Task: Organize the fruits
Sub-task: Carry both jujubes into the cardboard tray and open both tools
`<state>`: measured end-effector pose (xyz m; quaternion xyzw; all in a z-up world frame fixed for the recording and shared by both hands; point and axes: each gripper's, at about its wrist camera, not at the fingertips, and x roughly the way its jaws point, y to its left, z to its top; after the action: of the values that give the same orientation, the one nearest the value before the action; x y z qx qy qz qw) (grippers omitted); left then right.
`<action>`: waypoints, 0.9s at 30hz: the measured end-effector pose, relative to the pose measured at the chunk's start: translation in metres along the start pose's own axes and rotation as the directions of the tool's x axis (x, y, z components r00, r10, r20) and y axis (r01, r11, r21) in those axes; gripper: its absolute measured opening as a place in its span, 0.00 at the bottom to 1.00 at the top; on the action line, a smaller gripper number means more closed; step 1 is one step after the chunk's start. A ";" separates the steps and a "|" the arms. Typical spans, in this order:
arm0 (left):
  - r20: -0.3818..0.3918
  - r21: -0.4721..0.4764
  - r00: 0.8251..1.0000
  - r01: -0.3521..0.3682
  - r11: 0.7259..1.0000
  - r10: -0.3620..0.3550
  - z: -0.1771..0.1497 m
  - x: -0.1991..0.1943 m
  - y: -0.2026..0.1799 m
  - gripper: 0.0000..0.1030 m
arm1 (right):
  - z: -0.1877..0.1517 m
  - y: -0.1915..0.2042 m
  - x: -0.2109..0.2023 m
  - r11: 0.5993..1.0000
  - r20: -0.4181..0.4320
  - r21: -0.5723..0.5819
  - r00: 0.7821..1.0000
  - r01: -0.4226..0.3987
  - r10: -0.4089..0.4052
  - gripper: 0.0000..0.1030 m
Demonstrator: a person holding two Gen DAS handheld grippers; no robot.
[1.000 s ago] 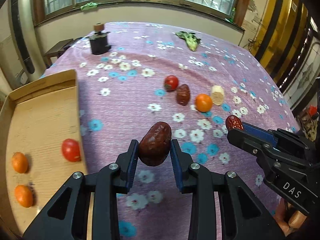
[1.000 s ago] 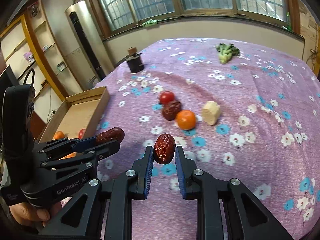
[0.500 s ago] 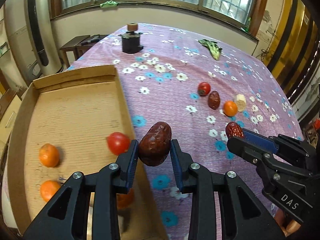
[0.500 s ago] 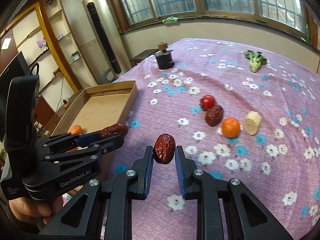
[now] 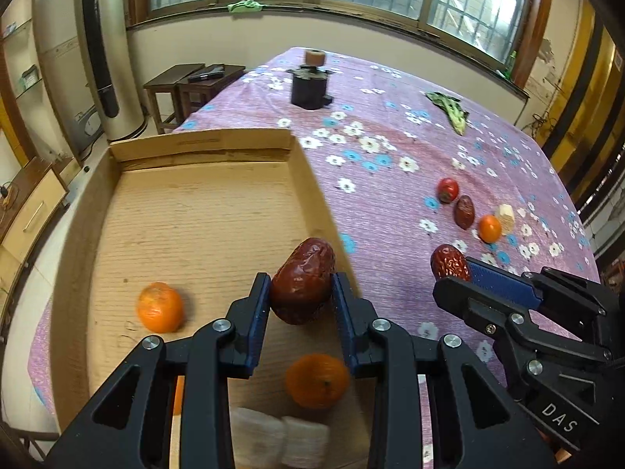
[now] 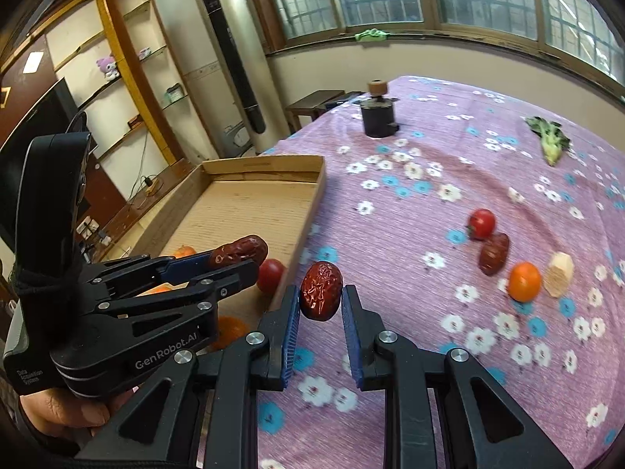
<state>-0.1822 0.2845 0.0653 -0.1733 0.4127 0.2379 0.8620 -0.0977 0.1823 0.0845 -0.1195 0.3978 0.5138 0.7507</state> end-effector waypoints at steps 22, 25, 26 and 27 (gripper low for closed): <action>-0.019 -0.097 0.995 -0.095 0.991 0.093 0.022 0.012 0.068 0.29 | 0.037 0.042 0.072 0.995 -0.084 -0.057 0.994 -0.081 0.076 0.21; -0.037 -0.107 0.994 -0.109 0.988 0.105 0.026 0.020 0.074 0.29 | 0.043 0.046 0.087 0.994 -0.106 -0.063 0.991 -0.084 0.077 0.21; -0.044 -0.112 0.993 -0.113 0.987 0.109 0.027 0.022 0.077 0.29 | 0.044 0.047 0.091 0.994 -0.113 -0.066 0.991 -0.085 0.077 0.21; -0.053 -0.115 0.992 -0.118 0.986 0.112 0.028 0.025 0.079 0.29 | 0.046 0.049 0.094 0.994 -0.120 -0.071 0.990 -0.086 0.077 0.21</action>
<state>-0.1945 0.3700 0.0538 -0.2055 0.4272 0.3071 0.8252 -0.1036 0.2945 0.0576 -0.1615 0.4259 0.5509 0.6993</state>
